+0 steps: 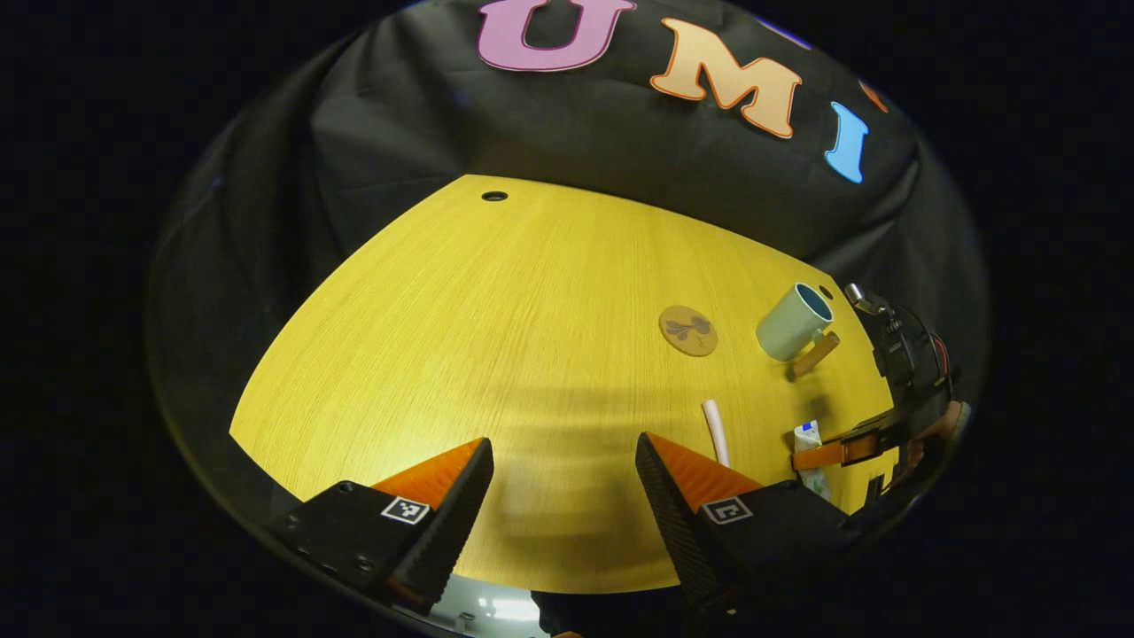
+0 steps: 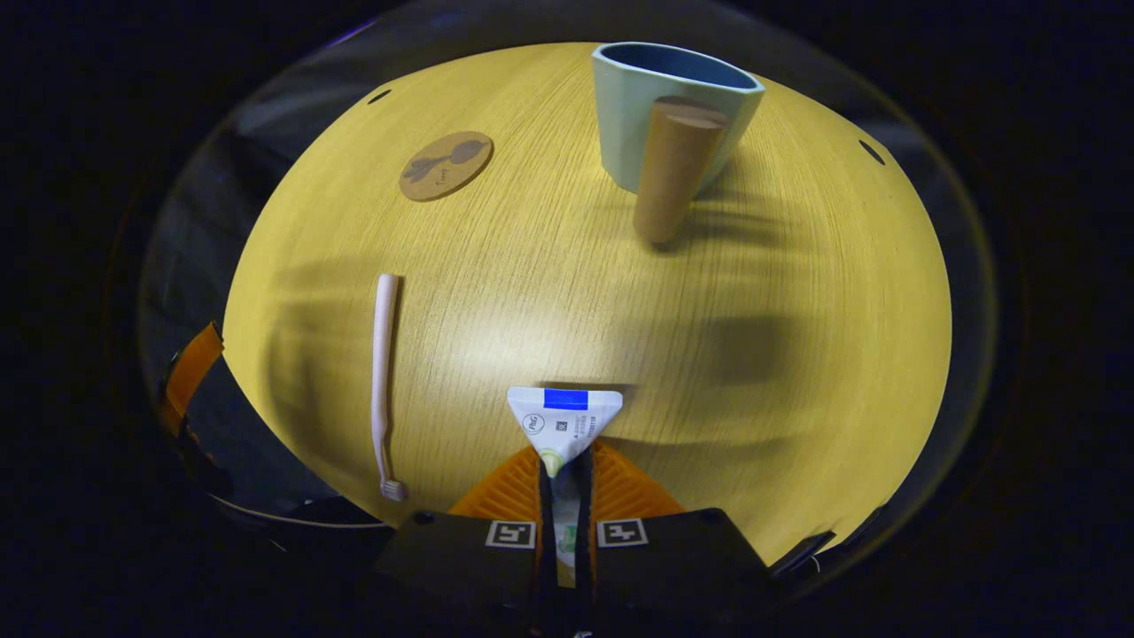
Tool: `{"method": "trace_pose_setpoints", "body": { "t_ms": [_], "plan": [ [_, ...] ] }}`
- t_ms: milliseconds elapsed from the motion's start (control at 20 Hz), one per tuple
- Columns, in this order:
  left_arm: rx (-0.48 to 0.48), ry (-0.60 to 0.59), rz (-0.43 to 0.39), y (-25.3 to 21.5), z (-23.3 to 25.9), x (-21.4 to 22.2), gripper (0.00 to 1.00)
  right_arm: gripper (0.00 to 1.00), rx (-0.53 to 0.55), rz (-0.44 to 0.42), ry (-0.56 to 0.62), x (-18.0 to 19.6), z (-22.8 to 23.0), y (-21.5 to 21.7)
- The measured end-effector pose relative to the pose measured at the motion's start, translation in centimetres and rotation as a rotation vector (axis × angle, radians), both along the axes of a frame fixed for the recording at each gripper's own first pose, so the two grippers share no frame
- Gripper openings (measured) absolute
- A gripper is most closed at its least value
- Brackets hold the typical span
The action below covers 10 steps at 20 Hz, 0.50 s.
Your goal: Put the toothbrush and toothpaste on the desktop into the cup, then pick up the cup and place it on the coaster on the desktop.
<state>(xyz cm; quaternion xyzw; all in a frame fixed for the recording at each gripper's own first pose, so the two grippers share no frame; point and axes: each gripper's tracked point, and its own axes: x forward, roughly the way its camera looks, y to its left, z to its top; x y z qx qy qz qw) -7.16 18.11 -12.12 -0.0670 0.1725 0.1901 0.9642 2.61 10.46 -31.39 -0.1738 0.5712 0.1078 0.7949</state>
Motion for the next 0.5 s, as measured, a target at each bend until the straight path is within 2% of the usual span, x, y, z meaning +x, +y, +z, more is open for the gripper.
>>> {"method": "trace_pose_setpoints", "body": {
  "t_ms": [250,500],
  "plan": [
    [-0.040,0.095,-0.043,-2.9,-1.0,2.4,0.95,0.11,0.128,-0.052,-0.015,-0.3,0.3,-0.4],
    [-0.131,0.284,-0.059,-6.4,-3.9,4.4,0.95,0.11,0.245,-0.088,-0.038,-1.1,0.4,-0.2]
  ]
}}
